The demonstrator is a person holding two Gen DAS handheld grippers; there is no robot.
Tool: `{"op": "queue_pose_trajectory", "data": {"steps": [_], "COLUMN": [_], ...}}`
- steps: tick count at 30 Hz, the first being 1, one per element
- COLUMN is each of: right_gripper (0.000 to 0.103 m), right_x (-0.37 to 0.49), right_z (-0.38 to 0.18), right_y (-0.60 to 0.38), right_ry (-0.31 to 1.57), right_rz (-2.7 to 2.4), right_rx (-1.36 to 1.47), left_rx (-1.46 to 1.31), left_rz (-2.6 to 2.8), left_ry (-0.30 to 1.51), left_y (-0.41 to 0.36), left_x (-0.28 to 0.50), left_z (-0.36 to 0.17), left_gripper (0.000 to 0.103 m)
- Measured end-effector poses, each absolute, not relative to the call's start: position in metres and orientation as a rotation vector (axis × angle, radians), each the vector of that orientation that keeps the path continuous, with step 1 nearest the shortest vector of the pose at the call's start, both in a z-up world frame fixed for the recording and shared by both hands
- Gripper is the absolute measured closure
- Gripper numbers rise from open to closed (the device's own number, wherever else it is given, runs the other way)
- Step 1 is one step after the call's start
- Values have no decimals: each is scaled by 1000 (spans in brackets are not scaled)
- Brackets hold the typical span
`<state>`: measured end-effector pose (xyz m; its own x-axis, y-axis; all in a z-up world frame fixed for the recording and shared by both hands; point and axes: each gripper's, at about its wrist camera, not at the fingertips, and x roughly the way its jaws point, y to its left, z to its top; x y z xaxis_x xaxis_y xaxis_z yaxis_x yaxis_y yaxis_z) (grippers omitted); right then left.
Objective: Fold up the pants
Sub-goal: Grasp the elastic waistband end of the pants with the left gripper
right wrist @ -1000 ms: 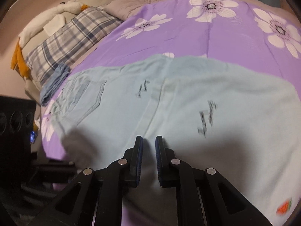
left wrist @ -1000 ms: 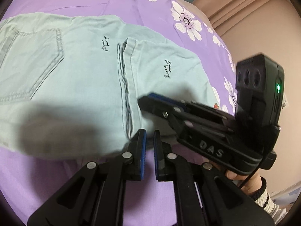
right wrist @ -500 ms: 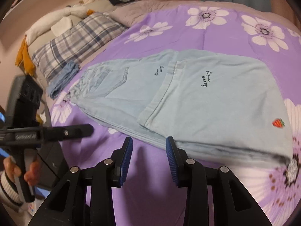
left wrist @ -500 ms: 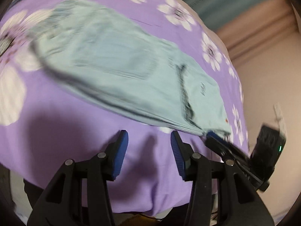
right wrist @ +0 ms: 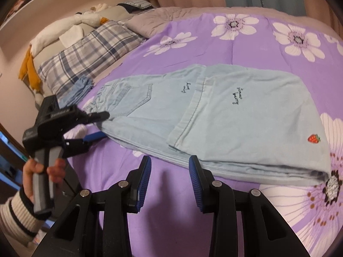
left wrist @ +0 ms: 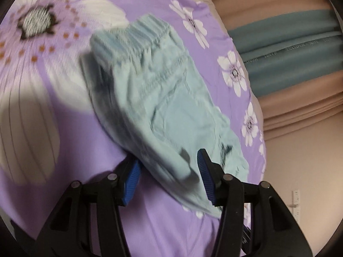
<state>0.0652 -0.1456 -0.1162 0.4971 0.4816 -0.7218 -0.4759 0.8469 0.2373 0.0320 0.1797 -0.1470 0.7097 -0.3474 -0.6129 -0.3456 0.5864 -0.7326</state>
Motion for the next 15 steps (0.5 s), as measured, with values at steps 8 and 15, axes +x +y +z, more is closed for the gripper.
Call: {"op": "queue_pose_trajectory", "data": {"steps": [8, 15], "right_gripper": [67, 67], "right_x": [81, 129], "right_z": [-117, -114], "right_y": [-128, -92], "right_ry": [881, 879], "right_rz": [603, 538], "right_rx": [-21, -75], "left_rx": [-927, -855], "left_rz": [31, 39], "left_ry": [811, 841], "left_y": [201, 200], "left_x": [60, 64], "left_z": [-146, -154], "left_gripper": [56, 71]}}
